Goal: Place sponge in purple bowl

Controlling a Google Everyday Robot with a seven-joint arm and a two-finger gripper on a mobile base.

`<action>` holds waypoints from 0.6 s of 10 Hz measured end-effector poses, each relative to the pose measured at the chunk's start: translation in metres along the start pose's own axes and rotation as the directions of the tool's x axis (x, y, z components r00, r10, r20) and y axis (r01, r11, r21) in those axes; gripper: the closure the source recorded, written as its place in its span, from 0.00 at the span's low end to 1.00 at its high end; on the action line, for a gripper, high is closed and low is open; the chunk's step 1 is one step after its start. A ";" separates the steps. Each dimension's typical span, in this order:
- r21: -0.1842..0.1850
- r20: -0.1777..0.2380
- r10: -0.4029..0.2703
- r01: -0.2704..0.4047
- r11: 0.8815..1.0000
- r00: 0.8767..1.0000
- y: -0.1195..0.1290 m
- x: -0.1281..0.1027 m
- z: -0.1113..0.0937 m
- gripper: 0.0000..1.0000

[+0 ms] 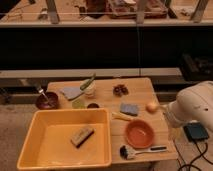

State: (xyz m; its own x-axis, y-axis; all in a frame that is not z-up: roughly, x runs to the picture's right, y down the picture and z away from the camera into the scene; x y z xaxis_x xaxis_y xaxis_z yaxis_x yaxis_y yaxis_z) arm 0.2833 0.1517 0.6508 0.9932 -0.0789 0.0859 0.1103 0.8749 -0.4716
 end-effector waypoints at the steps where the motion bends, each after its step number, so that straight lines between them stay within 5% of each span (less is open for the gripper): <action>1: 0.001 0.001 0.001 -0.001 1.000 1.000 -0.001 0.000 0.000 0.20; 4: 0.024 -0.007 -0.006 0.007 1.000 1.000 -0.017 0.004 -0.002 0.20; 6: 0.049 -0.021 -0.029 0.030 0.998 0.999 -0.055 0.005 0.000 0.20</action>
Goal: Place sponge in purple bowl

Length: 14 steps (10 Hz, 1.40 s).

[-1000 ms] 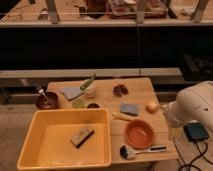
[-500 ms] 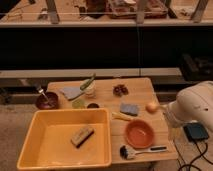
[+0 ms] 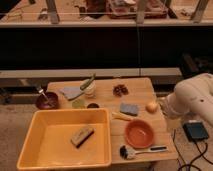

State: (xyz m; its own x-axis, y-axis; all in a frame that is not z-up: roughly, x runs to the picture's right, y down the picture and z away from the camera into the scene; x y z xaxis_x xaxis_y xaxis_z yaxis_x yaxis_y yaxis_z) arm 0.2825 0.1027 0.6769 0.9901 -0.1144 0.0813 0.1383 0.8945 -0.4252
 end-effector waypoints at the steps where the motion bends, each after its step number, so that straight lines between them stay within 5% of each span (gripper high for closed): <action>1: 0.012 -0.005 -0.019 0.019 1.000 1.000 -0.026 -0.002 0.005 0.20; 5: 0.056 -0.008 -0.053 0.053 0.997 0.999 -0.093 -0.016 0.030 0.20; 9: 0.059 -0.009 -0.054 0.055 0.997 0.998 -0.093 -0.017 0.029 0.20; 11: 0.057 0.036 -0.057 0.055 0.997 0.998 -0.095 -0.024 0.039 0.20; 14: 0.050 0.112 -0.081 0.076 0.996 0.990 -0.102 -0.061 0.083 0.20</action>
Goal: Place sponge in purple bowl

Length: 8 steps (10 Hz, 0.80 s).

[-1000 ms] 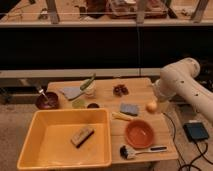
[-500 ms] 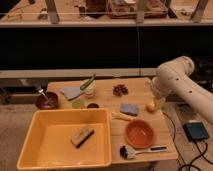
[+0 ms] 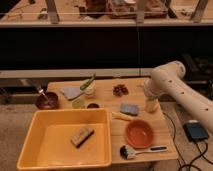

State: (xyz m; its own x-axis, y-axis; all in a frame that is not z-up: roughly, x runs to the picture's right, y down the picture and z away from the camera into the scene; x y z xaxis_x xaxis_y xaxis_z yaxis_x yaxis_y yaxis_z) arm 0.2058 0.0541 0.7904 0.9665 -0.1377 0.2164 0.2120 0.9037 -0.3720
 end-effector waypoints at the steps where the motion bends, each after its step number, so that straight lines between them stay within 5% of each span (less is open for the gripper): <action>1: 0.001 0.027 -0.014 0.014 1.000 1.000 -0.008 -0.016 0.021 0.20; 5: -0.016 0.114 -0.040 0.042 0.999 0.993 -0.017 -0.036 0.074 0.20; 8: -0.043 0.133 -0.042 0.048 0.998 0.990 -0.022 -0.035 0.101 0.20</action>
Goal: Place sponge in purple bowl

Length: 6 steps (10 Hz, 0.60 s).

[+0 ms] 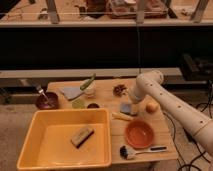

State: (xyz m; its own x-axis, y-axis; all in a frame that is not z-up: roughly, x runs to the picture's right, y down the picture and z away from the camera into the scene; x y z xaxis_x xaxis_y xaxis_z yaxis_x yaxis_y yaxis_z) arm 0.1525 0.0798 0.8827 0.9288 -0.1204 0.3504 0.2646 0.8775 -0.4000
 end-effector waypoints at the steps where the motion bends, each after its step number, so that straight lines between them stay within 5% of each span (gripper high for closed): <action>1: -0.009 0.001 -0.001 0.002 1.000 1.000 0.000 0.002 0.007 0.20; 6: -0.035 -0.012 -0.040 0.039 0.999 0.999 0.006 0.002 0.028 0.20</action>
State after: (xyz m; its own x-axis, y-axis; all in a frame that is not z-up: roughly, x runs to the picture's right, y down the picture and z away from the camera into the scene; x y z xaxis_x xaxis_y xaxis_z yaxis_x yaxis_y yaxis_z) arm 0.1490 0.0976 0.9044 0.9207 -0.1607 0.3557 0.3097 0.8555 -0.4150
